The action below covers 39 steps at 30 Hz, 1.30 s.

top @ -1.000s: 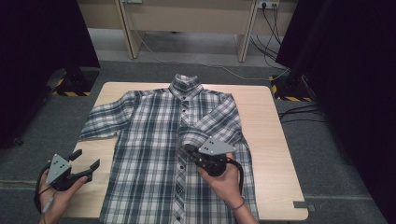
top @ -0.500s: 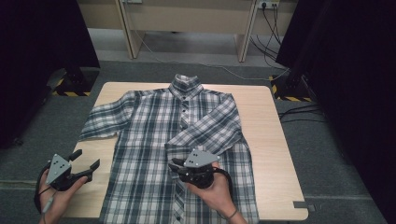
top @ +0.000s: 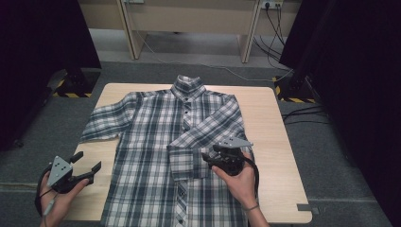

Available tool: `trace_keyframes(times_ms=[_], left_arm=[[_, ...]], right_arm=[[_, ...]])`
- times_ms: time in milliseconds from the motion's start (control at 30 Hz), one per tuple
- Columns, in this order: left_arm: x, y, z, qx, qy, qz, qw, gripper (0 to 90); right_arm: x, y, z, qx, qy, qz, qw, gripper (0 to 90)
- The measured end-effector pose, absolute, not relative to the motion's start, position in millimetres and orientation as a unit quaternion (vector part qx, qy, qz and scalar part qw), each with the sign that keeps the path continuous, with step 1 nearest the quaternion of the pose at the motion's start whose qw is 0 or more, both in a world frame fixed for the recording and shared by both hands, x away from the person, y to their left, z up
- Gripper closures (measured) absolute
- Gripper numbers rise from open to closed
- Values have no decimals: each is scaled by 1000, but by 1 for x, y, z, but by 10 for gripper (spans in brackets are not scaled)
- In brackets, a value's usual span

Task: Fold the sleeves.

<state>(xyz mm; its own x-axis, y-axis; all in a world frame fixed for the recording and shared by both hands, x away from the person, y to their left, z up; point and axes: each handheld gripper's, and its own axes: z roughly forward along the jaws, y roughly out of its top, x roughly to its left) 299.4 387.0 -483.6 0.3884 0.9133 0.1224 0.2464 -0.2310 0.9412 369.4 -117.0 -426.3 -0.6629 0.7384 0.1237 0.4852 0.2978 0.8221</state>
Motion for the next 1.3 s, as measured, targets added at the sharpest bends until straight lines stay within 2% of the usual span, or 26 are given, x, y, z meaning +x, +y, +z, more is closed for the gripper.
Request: trace_keyframes(times_ms=[100,167,233,333,400,667,900,1100,1233,1300], left_arm=[[299,387,-484,694,418,363,460,216],[299,387,-484,694,418,363,460,216],[299,387,-484,694,416,364,461,217],[299,388,-484,693,416,363,463,217],[299,388,-484,694,417,363,462,217],[299,387,-484,695,416,364,460,216],[299,387,-484,694,417,364,460,216],[299,388,-484,694,416,362,462,216],[299,388,-484,694,416,362,463,216],[299,388,-484,694,415,363,463,216]], right_arm=[[375,-118,-431,391,792,454,119,423],[378,-117,-435,389,793,456,104,464],[380,-116,-440,388,797,455,87,583],[380,-116,-443,388,792,464,79,808],[377,-115,-441,381,790,473,84,886],[354,-101,-411,316,800,498,105,900],[329,-62,-387,242,822,504,108,900],[315,-19,-392,193,847,488,88,900],[308,9,-401,162,859,482,57,898],[303,19,-403,147,856,494,42,862]])
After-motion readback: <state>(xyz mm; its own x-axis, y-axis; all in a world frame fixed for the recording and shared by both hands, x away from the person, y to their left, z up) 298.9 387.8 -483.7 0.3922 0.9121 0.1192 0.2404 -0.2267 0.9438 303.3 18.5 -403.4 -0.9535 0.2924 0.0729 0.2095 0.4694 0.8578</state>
